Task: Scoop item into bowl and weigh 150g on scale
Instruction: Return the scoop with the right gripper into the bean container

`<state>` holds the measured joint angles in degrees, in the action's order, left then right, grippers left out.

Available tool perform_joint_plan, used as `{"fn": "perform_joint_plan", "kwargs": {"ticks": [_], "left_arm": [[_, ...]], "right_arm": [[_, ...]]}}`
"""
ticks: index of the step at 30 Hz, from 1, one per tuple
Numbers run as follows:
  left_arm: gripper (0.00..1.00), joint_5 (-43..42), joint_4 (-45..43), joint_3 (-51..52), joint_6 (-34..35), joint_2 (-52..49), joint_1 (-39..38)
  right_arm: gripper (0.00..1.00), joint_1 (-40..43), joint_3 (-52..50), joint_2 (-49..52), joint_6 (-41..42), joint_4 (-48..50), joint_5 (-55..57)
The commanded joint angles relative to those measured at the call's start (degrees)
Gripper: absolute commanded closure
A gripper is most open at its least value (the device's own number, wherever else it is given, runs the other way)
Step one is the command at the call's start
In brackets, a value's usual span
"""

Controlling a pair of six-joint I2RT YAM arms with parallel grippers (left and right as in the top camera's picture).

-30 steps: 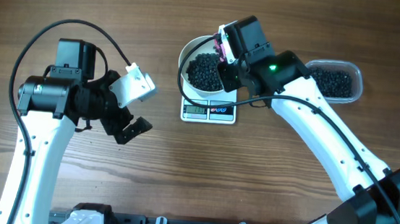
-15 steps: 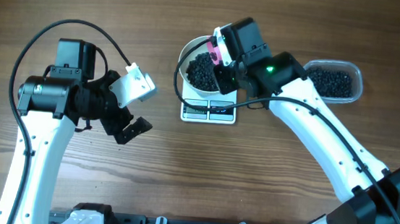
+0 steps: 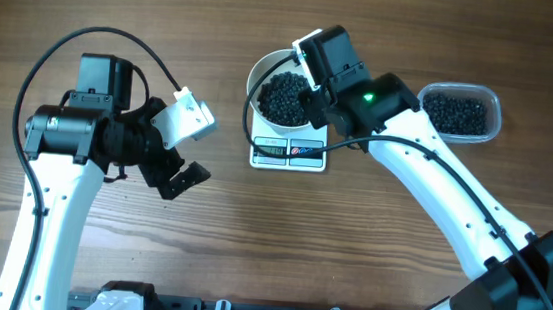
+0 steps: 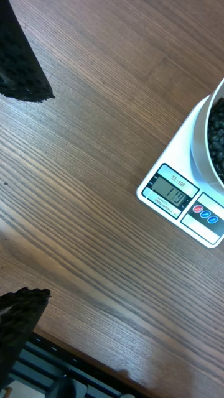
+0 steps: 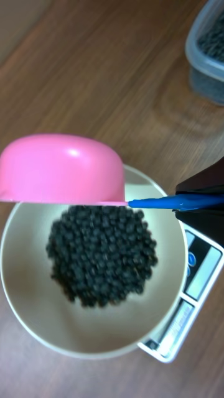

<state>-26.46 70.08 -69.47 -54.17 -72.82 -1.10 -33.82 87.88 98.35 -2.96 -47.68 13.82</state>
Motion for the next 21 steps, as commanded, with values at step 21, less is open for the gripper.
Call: {"fn": "perform_joint_plan", "kwargs": {"ticks": [21], "left_arm": [[0.0, -0.9, 0.0, 0.3, -1.1, 0.2, 0.4]], "right_arm": [[0.96, 37.0, -4.1, 4.1, 6.6, -15.3, -7.3]]}}
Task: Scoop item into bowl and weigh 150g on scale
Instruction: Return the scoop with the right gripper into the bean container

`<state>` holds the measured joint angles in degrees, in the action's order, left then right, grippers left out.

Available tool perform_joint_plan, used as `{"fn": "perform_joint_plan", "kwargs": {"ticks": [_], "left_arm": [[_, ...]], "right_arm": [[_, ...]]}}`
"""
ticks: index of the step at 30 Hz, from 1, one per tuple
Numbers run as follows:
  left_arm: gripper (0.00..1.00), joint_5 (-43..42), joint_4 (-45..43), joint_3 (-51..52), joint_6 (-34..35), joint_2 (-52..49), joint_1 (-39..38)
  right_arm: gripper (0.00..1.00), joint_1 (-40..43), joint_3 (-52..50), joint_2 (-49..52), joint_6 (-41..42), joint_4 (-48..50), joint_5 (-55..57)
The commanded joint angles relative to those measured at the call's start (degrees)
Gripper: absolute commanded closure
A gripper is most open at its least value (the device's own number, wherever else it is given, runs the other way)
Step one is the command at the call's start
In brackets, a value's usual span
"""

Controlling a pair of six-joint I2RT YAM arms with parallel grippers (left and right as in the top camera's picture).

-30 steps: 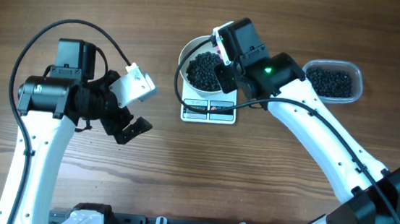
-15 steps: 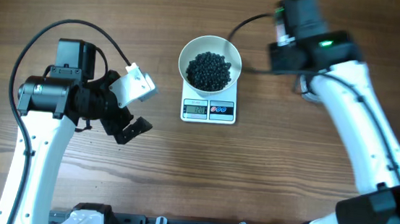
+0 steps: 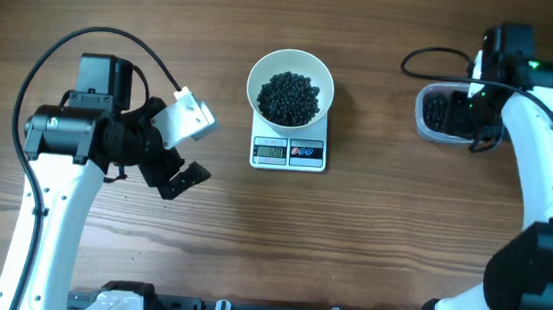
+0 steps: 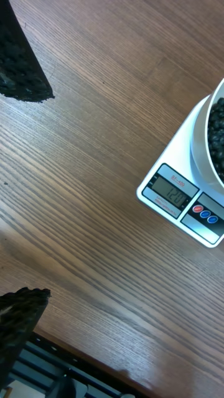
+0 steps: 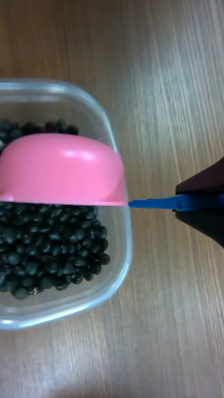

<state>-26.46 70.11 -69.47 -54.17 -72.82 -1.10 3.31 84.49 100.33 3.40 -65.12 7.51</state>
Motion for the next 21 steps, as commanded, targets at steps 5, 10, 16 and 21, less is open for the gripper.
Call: {"fn": "perform_joint_plan", "kwargs": {"ticks": [5, 10, 16, 21], "left_arm": [[0.0, -0.9, -0.1, 0.3, -1.1, 0.2, 0.4], [0.0, -0.9, -0.1, 0.3, -1.1, 0.1, 0.4], [0.0, -0.9, -0.1, 0.3, -1.1, 0.2, 0.4], [0.0, -0.9, -0.1, 0.3, -1.1, 0.1, 0.4]], "right_arm": [[0.96, -0.1, -0.7, 5.6, -0.5, 6.1, 1.7], [0.96, 0.0, -0.7, 5.7, -6.7, 5.0, -12.0], [0.96, 3.9, -0.7, 5.7, -9.5, 4.7, -22.8], [0.96, 10.3, -0.7, 5.7, -10.1, 4.3, -30.4]]}}
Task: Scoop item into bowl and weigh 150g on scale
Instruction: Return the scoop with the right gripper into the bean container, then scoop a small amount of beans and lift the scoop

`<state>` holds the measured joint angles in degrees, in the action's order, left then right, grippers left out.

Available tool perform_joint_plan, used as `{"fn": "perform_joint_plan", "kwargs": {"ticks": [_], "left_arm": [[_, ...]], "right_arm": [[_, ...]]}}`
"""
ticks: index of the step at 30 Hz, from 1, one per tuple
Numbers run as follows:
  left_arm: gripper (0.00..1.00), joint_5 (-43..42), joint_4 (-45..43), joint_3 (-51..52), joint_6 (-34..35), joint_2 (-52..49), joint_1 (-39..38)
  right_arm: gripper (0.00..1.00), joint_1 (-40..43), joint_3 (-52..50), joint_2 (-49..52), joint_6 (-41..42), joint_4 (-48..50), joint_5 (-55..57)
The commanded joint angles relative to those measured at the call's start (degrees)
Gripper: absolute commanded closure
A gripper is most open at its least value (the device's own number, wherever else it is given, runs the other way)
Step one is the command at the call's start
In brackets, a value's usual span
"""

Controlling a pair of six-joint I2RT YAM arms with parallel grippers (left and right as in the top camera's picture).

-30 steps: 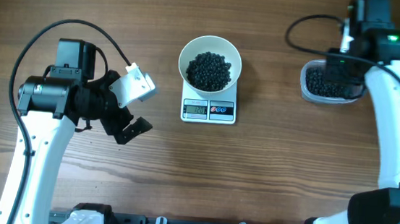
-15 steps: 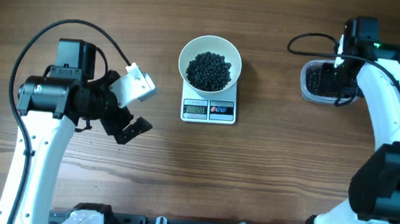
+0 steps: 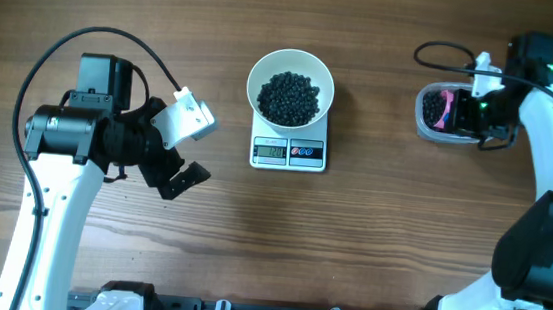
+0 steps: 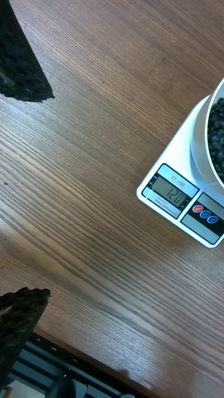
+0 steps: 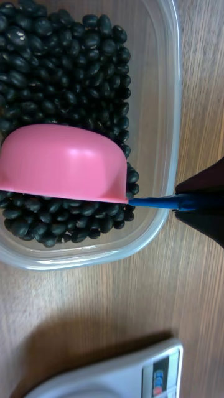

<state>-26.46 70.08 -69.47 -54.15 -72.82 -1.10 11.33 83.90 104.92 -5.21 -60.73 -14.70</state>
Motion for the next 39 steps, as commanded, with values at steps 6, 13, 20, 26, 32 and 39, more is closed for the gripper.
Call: {"fn": "perform_joint_plan", "kwargs": {"ticks": [6, 13, 20, 26, 32, 39], "left_arm": [[0.0, -0.9, 0.0, 0.3, -1.1, 0.1, 0.4], [0.0, -0.9, 0.0, 0.3, -1.1, 0.1, 0.4], [0.0, -0.9, 0.0, 0.3, -1.1, 0.2, 0.4], [0.0, -0.9, 0.0, 0.3, -1.1, 0.1, 0.4], [0.0, -0.9, 0.0, 0.3, -1.1, 0.1, 0.4], [0.0, -0.9, 0.0, 0.3, -1.1, 0.2, 0.4]], "right_arm": [[0.96, 8.2, -0.2, 1.6, -1.3, -1.2, -13.9], [0.96, 15.8, -3.3, 1.7, -7.0, -3.1, -29.6], [0.96, 17.6, -3.3, 1.7, -8.2, -4.4, -24.6], [0.96, 9.0, -3.3, 1.7, -3.5, 4.3, -4.8], [0.96, -2.3, -3.3, 1.7, -11.0, -0.7, 3.3], [0.96, 3.8, -3.3, 1.7, -12.7, -2.4, -9.1]]}}
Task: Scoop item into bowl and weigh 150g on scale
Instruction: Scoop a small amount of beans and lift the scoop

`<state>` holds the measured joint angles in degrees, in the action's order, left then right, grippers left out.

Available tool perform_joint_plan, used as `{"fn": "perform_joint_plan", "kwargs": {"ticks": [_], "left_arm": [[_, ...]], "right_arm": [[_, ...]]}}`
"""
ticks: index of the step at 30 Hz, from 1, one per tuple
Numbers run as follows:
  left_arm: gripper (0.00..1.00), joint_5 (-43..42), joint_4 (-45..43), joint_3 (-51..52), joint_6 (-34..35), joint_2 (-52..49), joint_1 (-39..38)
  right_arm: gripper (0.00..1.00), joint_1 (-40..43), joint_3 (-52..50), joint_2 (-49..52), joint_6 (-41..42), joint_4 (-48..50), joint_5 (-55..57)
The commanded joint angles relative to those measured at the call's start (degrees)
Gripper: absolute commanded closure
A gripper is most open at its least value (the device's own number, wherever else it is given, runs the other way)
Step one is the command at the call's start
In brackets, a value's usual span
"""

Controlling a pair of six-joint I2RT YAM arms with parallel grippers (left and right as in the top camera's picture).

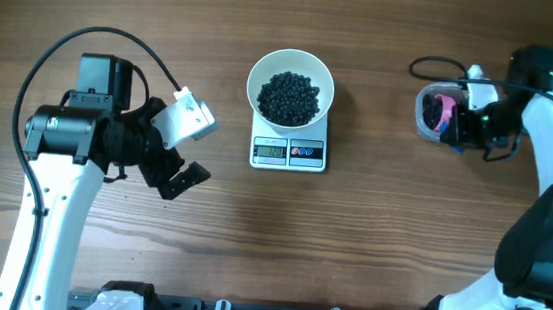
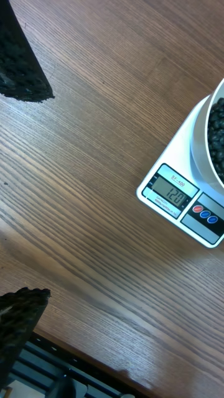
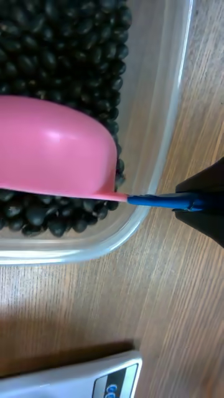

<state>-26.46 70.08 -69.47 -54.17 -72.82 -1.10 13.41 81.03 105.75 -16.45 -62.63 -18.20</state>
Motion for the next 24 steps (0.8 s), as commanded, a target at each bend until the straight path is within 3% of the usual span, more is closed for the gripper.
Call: {"fn": "perform_joint_plan", "kwargs": {"ticks": [1, 5, 8, 14, 19, 24], "left_arm": [[0.0, -0.9, 0.0, 0.3, -1.1, 0.2, 0.4], [0.0, -0.9, 0.0, 0.3, -1.1, 0.2, 0.4], [0.0, -0.9, 0.0, 0.3, -1.1, 0.1, 0.4], [0.0, -0.9, 0.0, 0.3, -1.1, 0.1, 0.4], [0.0, -0.9, 0.0, 0.3, -1.1, 0.1, 0.4], [0.0, -0.9, 0.0, 0.3, -1.1, 0.1, 0.4]], "right_arm": [[0.96, 3.5, -0.4, 0.9, -1.6, -0.3, -9.2], [0.96, 11.8, -0.4, 0.9, -1.6, 0.0, -20.8], [0.96, 15.6, -0.5, 0.9, -1.6, -1.0, -22.1], [0.96, 20.3, -0.5, 0.9, -11.6, -9.0, -37.3], [0.95, 17.2, -0.5, 0.6, -12.0, -15.3, -43.1], [0.95, 5.3, -0.4, -3.8, -5.5, -14.2, -43.2]]}}
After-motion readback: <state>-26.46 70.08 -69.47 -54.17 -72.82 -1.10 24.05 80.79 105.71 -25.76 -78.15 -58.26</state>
